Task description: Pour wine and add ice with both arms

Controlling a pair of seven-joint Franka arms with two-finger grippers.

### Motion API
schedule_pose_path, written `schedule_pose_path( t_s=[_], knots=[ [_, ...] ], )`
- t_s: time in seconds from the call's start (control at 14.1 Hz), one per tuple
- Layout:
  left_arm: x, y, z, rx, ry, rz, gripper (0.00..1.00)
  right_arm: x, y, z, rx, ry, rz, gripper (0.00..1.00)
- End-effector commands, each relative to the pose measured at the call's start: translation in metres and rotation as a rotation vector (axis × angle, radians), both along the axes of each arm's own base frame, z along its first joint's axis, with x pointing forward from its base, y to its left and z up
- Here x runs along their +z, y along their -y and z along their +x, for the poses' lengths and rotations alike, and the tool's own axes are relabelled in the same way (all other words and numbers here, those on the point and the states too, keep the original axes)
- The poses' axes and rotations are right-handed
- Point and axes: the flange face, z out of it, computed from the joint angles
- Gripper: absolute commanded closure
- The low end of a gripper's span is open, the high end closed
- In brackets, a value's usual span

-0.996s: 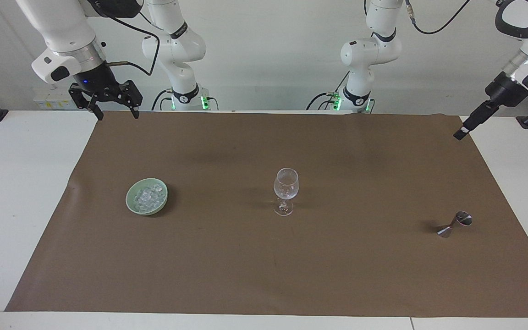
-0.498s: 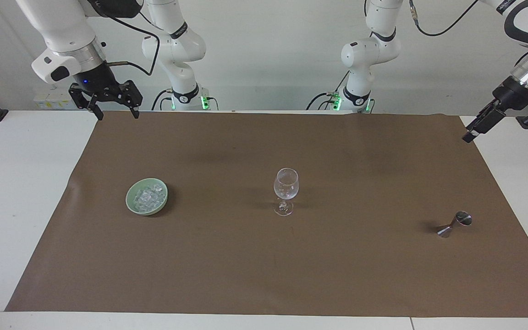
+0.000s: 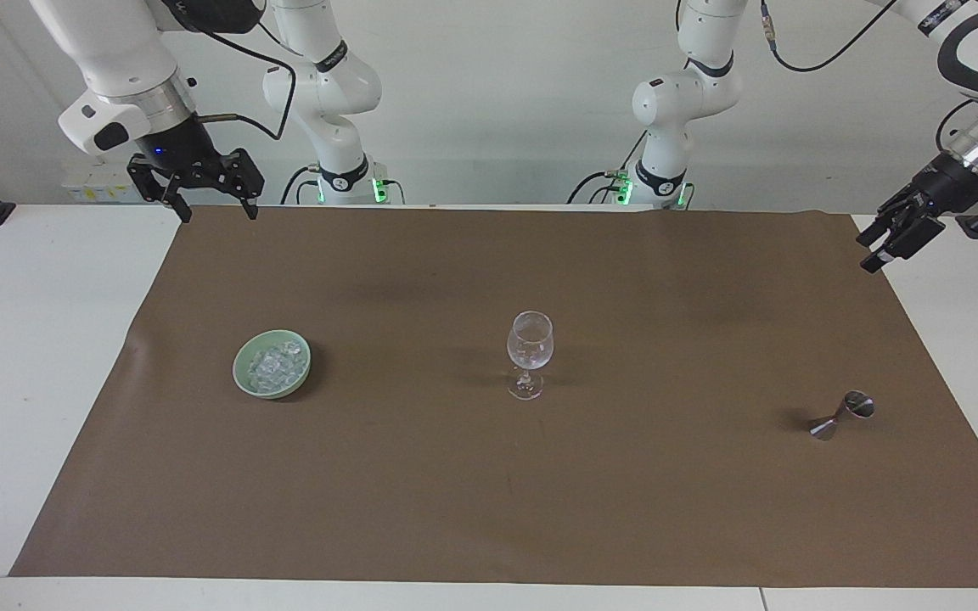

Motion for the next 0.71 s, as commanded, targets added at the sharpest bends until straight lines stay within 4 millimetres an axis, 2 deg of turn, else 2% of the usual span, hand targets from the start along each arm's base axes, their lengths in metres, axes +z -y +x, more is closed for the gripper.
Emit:
schedule_pose_path(
  t_s=[0.0,0.43,0.5,0.64],
  knots=[
    [-0.008,-0.004,-0.001,0.061,-0.020,-0.043,0.00,0.001,0.002,-0.007,0.017,-0.004,0.005,0.00],
    [-0.021,-0.026,-0.001,0.128,-0.033,-0.118,0.00,0.000,0.001,-0.007,0.019,-0.005,0.005,0.00],
    [-0.029,-0.027,0.003,0.137,-0.044,-0.140,0.00,0.001,0.002,-0.007,0.017,-0.004,0.005,0.00],
    [-0.038,-0.045,0.001,0.182,-0.055,-0.170,0.00,0.001,0.002,-0.007,0.017,-0.004,0.005,0.00]
  ],
)
